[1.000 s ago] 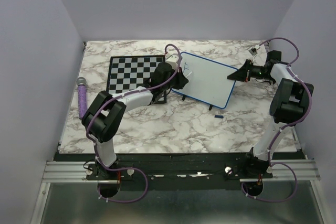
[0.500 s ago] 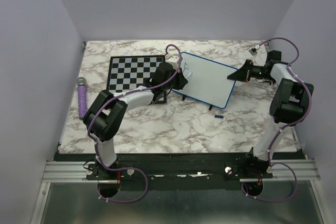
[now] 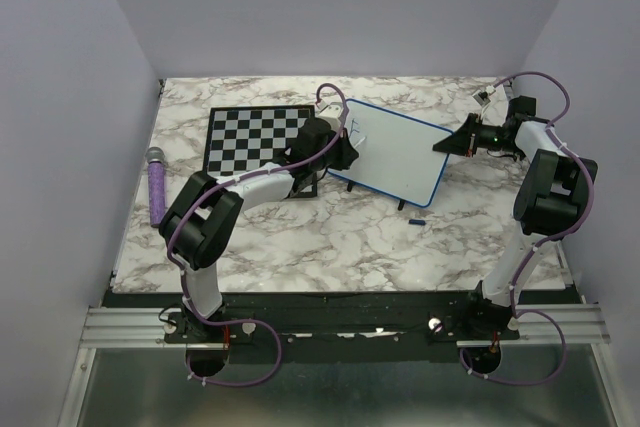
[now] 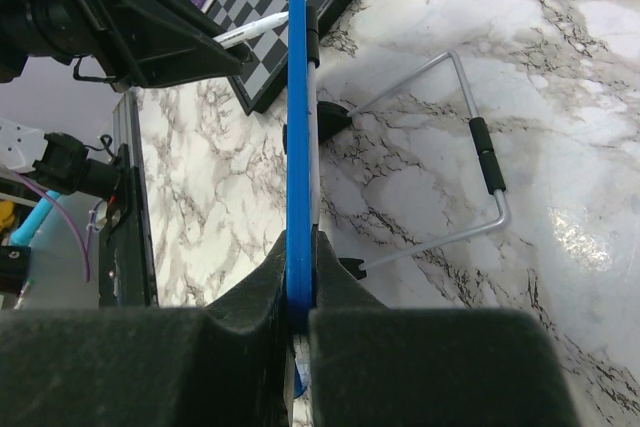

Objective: Write a sentence on the whiteboard

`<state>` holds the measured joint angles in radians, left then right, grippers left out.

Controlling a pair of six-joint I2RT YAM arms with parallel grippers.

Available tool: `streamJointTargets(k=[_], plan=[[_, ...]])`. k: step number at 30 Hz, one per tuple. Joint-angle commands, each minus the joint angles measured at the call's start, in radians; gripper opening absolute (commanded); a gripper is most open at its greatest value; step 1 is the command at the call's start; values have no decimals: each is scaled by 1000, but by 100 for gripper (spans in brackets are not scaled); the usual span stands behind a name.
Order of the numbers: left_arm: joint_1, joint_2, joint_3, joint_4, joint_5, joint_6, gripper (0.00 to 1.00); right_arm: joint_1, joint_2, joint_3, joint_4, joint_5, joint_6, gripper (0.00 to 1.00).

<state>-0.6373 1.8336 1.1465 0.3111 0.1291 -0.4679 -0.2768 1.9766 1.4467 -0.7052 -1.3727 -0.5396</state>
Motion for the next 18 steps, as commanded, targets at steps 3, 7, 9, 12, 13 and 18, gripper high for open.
streamJointTargets(k=[3,7,9,12,13,18], plan=[[-1,12,13,-4,-51,8,0,-7,8,24,26,46,-51,1],[2,10,10,-4,-57,3,0,-7,8,24,24,44,-51,1],[4,7,5,-3,-59,2,0,-7,8,26,23,46,-51,1],[5,6,1,0,-62,0,0,-7,10,26,23,44,-53,1],[5,4,-1,2,-63,2,0,-7,10,26,21,44,-53,0],[8,3,-4,5,-63,2,0,-7,10,26,21,43,-53,1]])
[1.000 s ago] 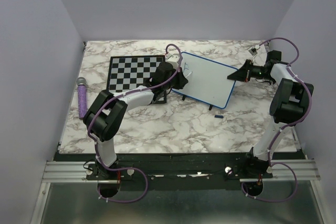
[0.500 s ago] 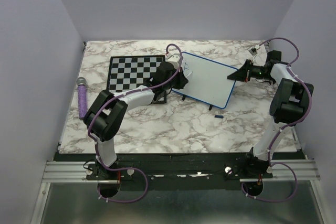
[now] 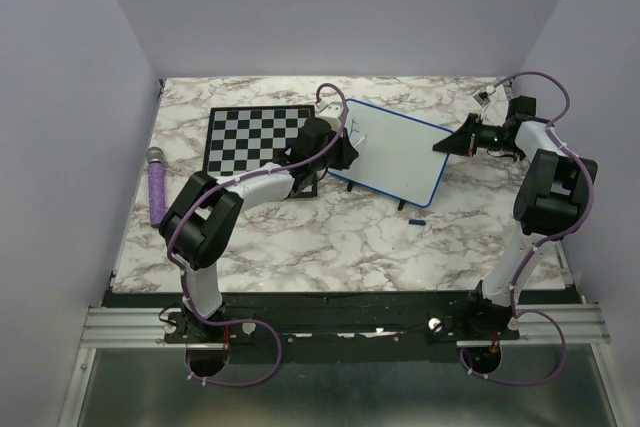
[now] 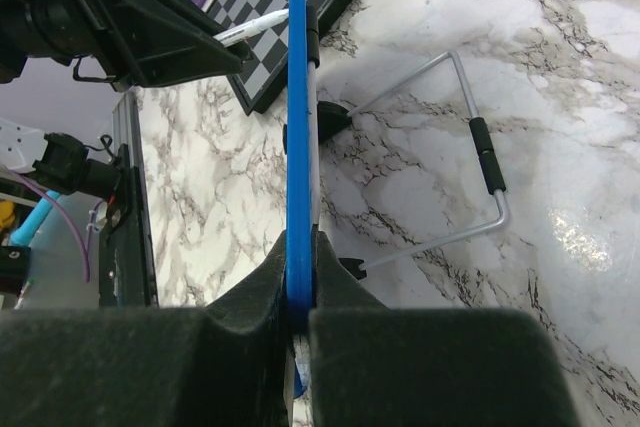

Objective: Write a sentence on the whiteboard

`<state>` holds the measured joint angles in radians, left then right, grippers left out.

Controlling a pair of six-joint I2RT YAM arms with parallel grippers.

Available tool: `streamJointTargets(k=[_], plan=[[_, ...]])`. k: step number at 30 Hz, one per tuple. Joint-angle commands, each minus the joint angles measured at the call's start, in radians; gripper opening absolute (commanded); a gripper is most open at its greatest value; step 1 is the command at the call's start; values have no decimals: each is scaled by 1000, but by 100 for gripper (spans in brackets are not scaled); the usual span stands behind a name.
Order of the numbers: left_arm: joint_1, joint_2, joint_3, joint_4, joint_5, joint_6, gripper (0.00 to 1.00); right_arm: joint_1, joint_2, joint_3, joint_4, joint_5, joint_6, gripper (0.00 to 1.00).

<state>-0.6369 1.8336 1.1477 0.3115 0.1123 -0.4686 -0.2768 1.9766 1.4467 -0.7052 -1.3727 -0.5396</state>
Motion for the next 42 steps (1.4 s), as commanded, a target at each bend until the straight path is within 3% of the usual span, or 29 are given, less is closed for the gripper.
streamJointTargets(k=[1,42], plan=[[8,3,-6,5,-46,1,0,-7,8,26,19,44,-53,1],[19,-37,-75,6,-11,-1,0,-7,8,30,16,41,-54,1]])
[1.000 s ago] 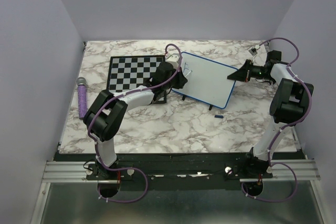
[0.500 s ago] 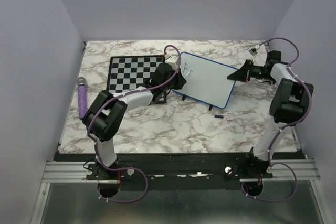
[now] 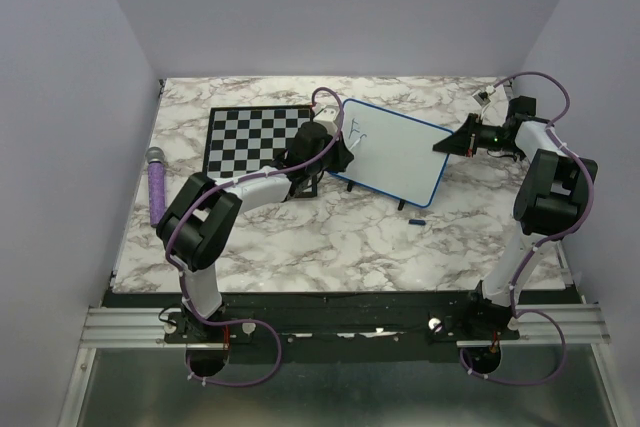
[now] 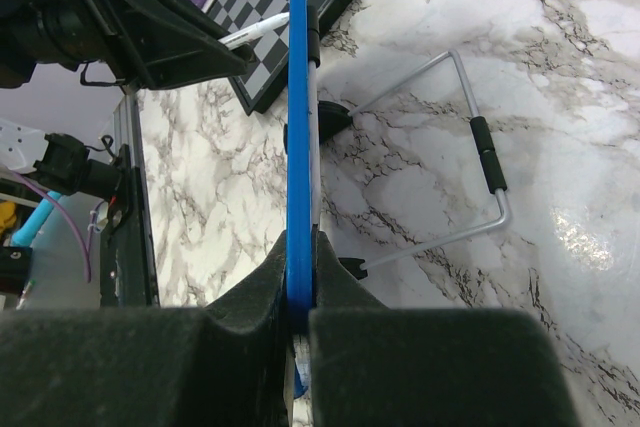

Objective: Write a sentence on the whiteboard

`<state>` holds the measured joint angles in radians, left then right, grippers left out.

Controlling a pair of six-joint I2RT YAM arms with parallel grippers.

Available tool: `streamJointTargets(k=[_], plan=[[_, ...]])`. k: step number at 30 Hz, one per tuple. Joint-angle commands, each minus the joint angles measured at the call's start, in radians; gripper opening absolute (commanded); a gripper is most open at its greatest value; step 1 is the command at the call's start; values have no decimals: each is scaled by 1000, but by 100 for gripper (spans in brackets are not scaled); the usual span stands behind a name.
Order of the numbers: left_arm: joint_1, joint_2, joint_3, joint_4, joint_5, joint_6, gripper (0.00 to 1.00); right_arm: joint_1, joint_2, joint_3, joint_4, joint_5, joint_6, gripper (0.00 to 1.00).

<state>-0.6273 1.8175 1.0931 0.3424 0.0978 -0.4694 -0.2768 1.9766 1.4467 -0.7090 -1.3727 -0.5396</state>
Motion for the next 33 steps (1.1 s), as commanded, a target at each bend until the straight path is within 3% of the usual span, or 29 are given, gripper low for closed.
streamJointTargets(k=[1,33], plan=[[9,-21,-19,-25,6,-2,0,-7,7,30,20,43,-54,1],[-6,-12,-30,1,83,-20,0,-5,7,30,19,40,-53,1]])
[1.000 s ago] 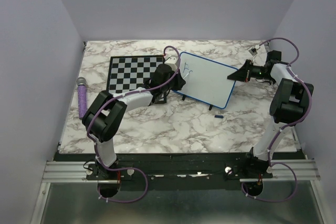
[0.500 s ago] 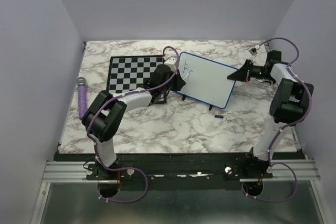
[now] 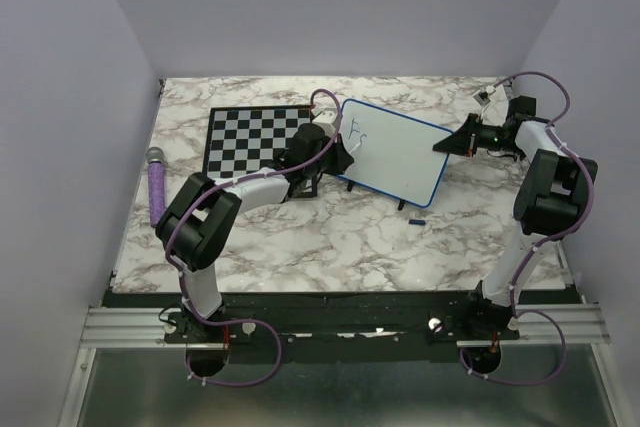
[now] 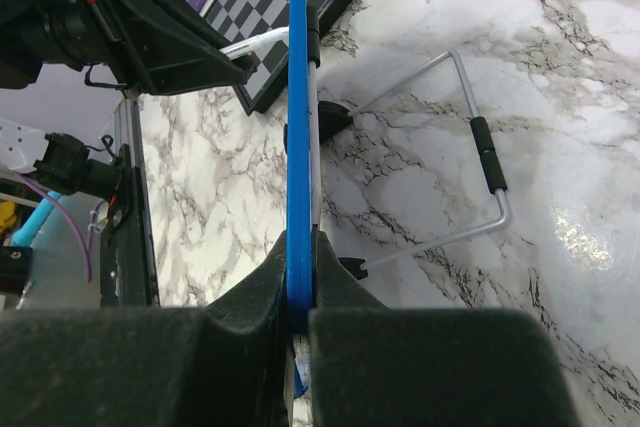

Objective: Write a sentence on the whiteboard

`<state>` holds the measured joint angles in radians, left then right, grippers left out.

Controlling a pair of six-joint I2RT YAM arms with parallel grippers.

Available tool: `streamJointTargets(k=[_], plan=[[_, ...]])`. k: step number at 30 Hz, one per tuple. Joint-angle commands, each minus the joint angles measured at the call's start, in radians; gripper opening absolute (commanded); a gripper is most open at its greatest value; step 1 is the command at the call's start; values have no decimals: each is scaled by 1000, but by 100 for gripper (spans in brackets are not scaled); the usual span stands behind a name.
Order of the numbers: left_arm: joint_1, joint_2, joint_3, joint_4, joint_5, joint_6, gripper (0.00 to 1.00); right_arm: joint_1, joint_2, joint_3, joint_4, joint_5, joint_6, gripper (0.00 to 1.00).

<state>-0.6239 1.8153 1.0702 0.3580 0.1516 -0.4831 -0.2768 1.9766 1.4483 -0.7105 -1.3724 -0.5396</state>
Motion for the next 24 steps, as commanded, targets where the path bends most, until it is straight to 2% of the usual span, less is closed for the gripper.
streamJointTargets(k=[1,24], plan=[[-10,-8,-4,-13,31,-5,0,-5,7,29,20,39,-53,0],[-11,12,74,-45,3,-8,0,-5,8,27,20,39,-56,1]])
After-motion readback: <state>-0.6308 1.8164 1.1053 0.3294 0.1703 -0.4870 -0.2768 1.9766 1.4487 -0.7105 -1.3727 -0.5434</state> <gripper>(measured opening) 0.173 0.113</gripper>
